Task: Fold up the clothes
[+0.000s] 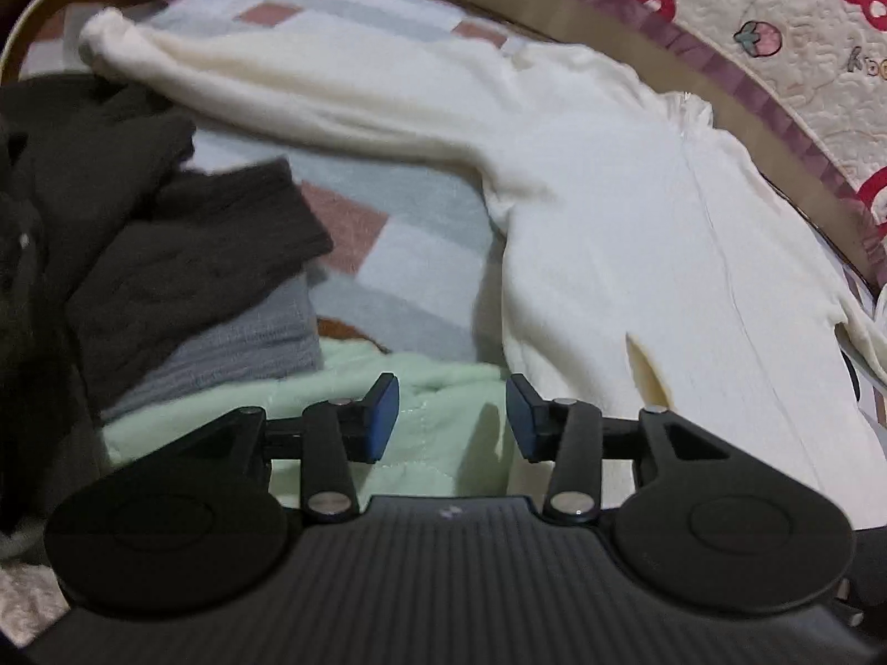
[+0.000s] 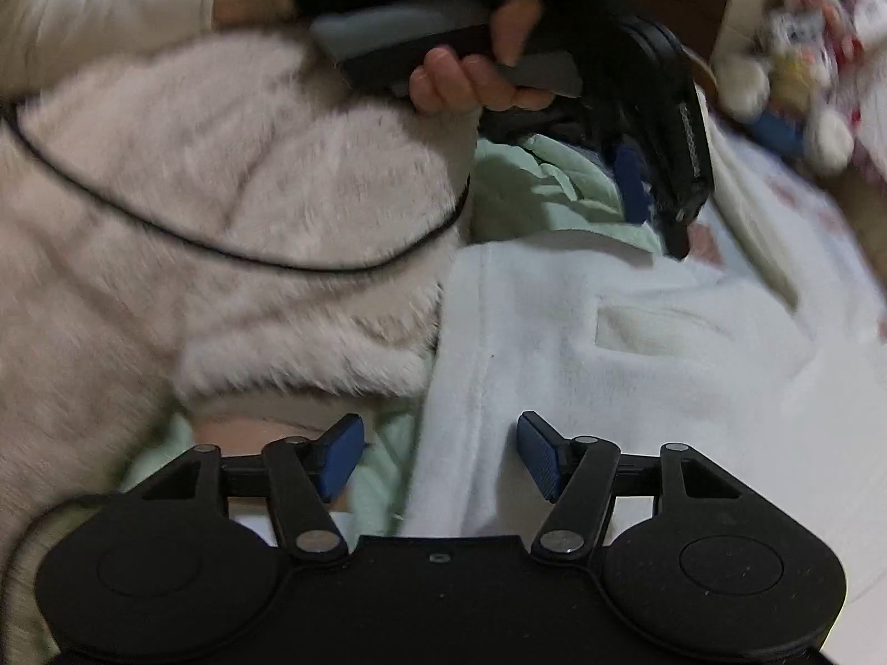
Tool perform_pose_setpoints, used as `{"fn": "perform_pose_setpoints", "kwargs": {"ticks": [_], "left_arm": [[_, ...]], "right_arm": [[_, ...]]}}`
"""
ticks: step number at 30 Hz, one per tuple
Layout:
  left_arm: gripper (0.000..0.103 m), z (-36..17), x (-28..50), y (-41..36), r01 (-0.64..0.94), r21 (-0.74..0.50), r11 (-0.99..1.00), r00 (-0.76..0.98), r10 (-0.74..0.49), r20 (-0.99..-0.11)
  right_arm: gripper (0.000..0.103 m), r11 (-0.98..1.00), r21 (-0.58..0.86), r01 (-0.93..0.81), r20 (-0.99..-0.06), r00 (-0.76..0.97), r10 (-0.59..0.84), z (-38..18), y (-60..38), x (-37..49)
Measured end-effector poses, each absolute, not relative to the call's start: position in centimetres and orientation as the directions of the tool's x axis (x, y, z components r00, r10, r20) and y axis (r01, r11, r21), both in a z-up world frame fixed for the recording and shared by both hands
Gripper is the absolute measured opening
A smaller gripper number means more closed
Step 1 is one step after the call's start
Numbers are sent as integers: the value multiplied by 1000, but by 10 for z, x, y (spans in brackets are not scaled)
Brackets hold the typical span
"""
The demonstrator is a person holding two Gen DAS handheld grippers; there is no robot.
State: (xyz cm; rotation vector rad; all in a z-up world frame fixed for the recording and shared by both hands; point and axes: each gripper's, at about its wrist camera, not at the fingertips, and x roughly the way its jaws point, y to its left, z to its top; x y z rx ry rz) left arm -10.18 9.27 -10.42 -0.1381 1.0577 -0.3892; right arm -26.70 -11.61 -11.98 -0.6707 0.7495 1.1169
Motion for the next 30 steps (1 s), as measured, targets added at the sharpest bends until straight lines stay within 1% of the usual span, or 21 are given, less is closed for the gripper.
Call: {"fn": "perform_pose_setpoints", "kwargs": {"ticks": [1, 2, 3, 5, 6, 9, 10, 11, 13, 16, 17, 18, 19, 20, 21, 22, 23, 30], "left_arm": [[42, -103, -101, 94, 241, -297, 924, 433, -376, -819], [42, -103, -102, 94, 241, -296, 924, 437, -376, -817], [42, -102, -102, 94, 241, -295, 925, 441, -375, -816], [42, -100, -104, 94, 254, -292, 922, 452, -380, -807], [42, -97, -107, 92, 274, -294, 916, 460, -393, -796], [42, -86, -118, 86, 353, -287, 891, 478, -435, -763], [42, -80, -123, 83, 387, -279, 879, 482, -450, -752], [43, -76, -129, 79, 417, -268, 868, 482, -461, -745], [48, -69, -143, 71, 463, -241, 853, 472, -468, -747], [54, -59, -164, 59, 529, -201, 824, 456, -476, -752], [59, -55, -171, 55, 551, -187, 813, 450, -478, -754], [64, -52, -178, 51, 572, -173, 802, 445, -481, -756], [66, -49, -184, 47, 593, -159, 789, 439, -483, -758], [70, -45, -191, 43, 613, -146, 777, 434, -485, -759], [75, -43, -196, 39, 624, -133, 770, 435, -483, -760], [77, -44, -195, 38, 616, -124, 778, 449, -475, -757], [78, -45, -194, 36, 607, -114, 786, 462, -467, -754], [78, -49, -189, 25, 544, -50, 838, 555, -404, -727]], "right_arm": [[61, 303, -119, -946, -808, 269, 524, -124, -117, -266], [47, 318, -130, -939, -808, 286, 516, -127, -118, -263], [32, 363, -109, -925, -802, 298, 518, -125, -120, -257], [17, 460, -8, -888, -780, 293, 552, -117, -134, -242], [14, 508, 43, -860, -763, 299, 572, -113, -143, -235], [13, 635, 128, -762, -700, 384, 602, -100, -172, -221], [13, 671, 181, -719, -675, 406, 616, -96, -183, -215], [13, 700, 269, -662, -647, 414, 641, -93, -197, -207], [13, 738, 405, -540, -606, 446, 659, -93, -224, -193], [13, 762, 500, -412, -589, 483, 648, -98, -246, -181], [13, 765, 522, -377, -586, 494, 643, -100, -251, -178], [13, 770, 529, -357, -583, 506, 635, -101, -256, -177], [13, 776, 528, -346, -581, 519, 627, -101, -258, -176], [13, 779, 526, -341, -579, 527, 622, -102, -256, -176], [13, 783, 524, -336, -576, 537, 616, -102, -255, -176], [13, 786, 521, -332, -573, 546, 611, -103, -254, -176], [13, 791, 516, -328, -570, 558, 603, -102, -253, -176], [13, 820, 491, -294, -527, 650, 548, -87, -280, -179]]}}
